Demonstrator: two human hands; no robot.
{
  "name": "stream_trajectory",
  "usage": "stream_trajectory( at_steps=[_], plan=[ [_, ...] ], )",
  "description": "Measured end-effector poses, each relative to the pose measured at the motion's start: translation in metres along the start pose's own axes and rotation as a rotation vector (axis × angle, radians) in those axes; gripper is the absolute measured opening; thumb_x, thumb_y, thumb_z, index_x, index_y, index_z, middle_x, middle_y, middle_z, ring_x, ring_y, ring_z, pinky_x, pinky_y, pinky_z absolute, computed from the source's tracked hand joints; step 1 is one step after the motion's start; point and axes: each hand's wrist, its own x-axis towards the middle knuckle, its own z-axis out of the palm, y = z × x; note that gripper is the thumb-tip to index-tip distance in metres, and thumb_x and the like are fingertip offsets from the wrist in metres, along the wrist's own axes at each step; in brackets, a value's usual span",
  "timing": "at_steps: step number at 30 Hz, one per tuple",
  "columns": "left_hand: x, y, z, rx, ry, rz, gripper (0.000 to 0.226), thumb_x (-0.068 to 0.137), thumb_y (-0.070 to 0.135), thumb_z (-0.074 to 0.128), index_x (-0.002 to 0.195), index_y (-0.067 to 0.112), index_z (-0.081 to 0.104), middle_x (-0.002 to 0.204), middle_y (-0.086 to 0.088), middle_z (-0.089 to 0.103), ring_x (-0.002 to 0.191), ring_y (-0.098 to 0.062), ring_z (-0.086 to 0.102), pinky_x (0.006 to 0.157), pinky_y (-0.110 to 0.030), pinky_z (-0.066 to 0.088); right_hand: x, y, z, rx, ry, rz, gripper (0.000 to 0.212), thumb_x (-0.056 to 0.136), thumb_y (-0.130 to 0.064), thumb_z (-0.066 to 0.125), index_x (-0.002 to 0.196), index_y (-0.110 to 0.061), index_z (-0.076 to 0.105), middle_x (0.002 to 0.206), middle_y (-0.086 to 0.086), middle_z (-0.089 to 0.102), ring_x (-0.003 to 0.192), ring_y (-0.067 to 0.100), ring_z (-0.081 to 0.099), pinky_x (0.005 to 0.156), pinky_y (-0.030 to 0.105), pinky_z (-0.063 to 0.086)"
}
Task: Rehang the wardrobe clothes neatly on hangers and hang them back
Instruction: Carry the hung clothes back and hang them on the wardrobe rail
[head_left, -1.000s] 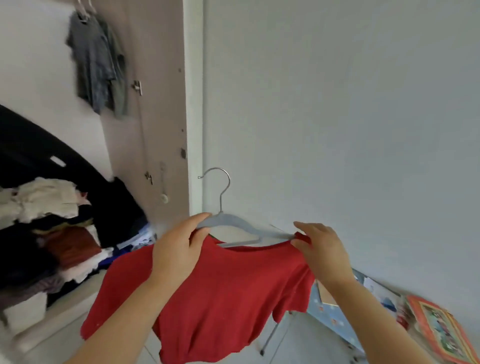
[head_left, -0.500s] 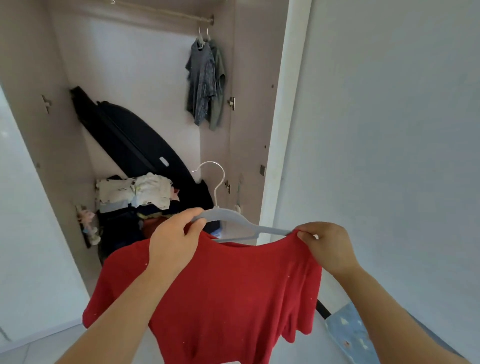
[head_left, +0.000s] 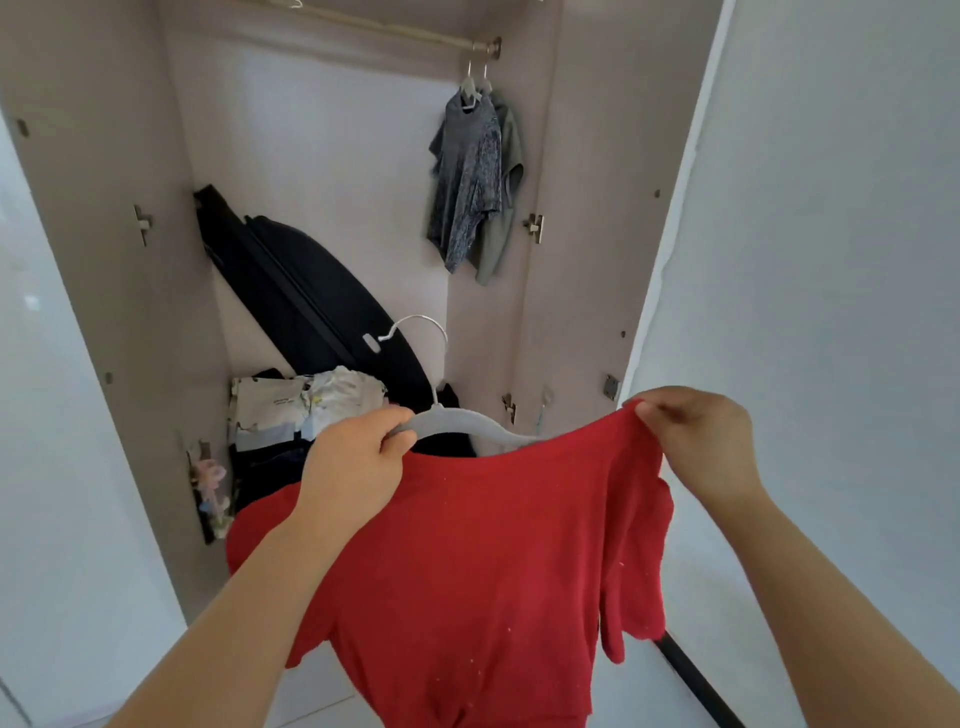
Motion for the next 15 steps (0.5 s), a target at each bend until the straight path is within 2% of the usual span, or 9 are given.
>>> stream_trajectory(
  at_steps=[3, 5, 7, 10, 13, 15],
  plan=[
    [0.025, -0.017, 0.002, 0.036, -0.033, 0.085, 0.012, 0.088, 0.013, 0.057, 0.094, 0.013, 0.067, 0.062, 0.007, 0.056, 0.058, -0.01, 0.047, 0.055, -0.02, 0.028, 0.027, -0.013, 0.024, -0.035, 0.007, -0.066, 0.017, 0.085, -0.007, 0.06, 0.084, -0.015, 0.075, 0.09, -0.004, 0.072, 0.082, 0.012, 0.061, 0.07, -0.003, 0.032],
    [0.039, -0.024, 0.009, -0.003, -0.019, 0.086, 0.015, 0.088, 0.011, 0.057, 0.099, 0.011, 0.068, 0.068, 0.008, 0.054, 0.065, -0.011, 0.047, 0.06, -0.021, 0.028, 0.037, -0.024, 0.048, -0.059, -0.066, -0.142, 0.016, 0.085, -0.008, 0.062, 0.087, -0.016, 0.075, 0.093, -0.006, 0.073, 0.085, 0.008, 0.062, 0.073, -0.006, 0.028],
    [0.056, -0.029, 0.018, -0.071, 0.003, 0.076, 0.017, 0.089, 0.01, 0.057, 0.102, 0.008, 0.067, 0.069, 0.013, 0.052, 0.064, -0.006, 0.046, 0.059, -0.014, 0.029, 0.043, -0.026, 0.078, -0.075, -0.179, -0.182, 0.016, 0.085, -0.01, 0.062, 0.094, -0.016, 0.075, 0.1, -0.005, 0.072, 0.091, 0.004, 0.06, 0.077, -0.005, 0.027],
    [0.077, -0.038, 0.032, -0.114, 0.003, 0.088, 0.013, 0.087, 0.008, 0.057, 0.095, 0.01, 0.067, 0.063, 0.019, 0.048, 0.06, 0.001, 0.045, 0.061, -0.005, 0.033, 0.05, -0.018, 0.113, -0.027, -0.317, -0.124, 0.02, 0.088, -0.014, 0.061, 0.103, -0.019, 0.073, 0.109, -0.006, 0.069, 0.103, 0.006, 0.06, 0.083, 0.001, 0.029],
    [0.096, -0.05, 0.05, -0.122, 0.004, 0.052, 0.013, 0.088, 0.011, 0.057, 0.096, 0.014, 0.067, 0.065, 0.016, 0.051, 0.062, 0.0, 0.045, 0.059, -0.007, 0.033, 0.067, -0.005, 0.129, 0.032, -0.413, -0.078, 0.025, 0.087, -0.019, 0.061, 0.111, -0.023, 0.069, 0.112, -0.01, 0.067, 0.105, 0.002, 0.057, 0.084, -0.002, 0.029],
    [0.111, -0.056, 0.062, -0.13, 0.001, 0.04, 0.012, 0.088, 0.012, 0.057, 0.093, 0.015, 0.067, 0.064, 0.016, 0.051, 0.063, 0.001, 0.048, 0.06, -0.008, 0.035, 0.081, -0.001, 0.141, 0.008, -0.427, -0.137, 0.025, 0.085, -0.021, 0.061, 0.109, -0.023, 0.068, 0.104, -0.007, 0.069, 0.098, 0.006, 0.06, 0.081, 0.004, 0.035]
  ],
)
